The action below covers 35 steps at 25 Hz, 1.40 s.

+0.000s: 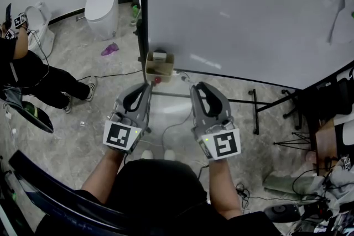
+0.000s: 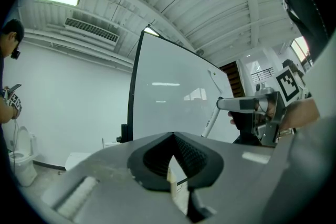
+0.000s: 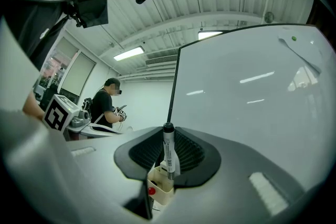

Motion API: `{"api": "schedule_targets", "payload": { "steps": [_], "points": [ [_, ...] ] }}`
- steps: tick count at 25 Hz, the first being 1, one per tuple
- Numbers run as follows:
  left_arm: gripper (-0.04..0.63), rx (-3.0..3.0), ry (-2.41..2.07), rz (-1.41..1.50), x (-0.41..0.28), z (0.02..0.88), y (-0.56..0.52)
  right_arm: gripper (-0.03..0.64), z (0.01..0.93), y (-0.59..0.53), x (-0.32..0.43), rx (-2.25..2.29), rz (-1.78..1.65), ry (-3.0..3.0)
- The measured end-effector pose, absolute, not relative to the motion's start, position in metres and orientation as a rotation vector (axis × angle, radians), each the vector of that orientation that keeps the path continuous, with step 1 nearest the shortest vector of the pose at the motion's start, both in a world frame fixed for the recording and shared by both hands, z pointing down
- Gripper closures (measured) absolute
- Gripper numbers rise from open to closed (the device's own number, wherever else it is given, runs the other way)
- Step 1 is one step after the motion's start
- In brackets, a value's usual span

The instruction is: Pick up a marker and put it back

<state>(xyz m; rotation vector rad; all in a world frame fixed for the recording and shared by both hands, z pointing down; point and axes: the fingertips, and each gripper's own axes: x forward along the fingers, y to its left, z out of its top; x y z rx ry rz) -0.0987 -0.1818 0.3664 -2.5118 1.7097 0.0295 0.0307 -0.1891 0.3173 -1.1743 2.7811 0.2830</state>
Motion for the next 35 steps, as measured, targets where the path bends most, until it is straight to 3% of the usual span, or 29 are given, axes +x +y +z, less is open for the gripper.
{"api": "schedule_targets", "payload": {
  "steps": [35],
  "points": [
    [0.592,-2.409,1.878,-0.018,-0.13,0.383,-0.195,0.543,0.387,-0.254,-0.02,-1.033,0.182,2.944]
  ]
}}
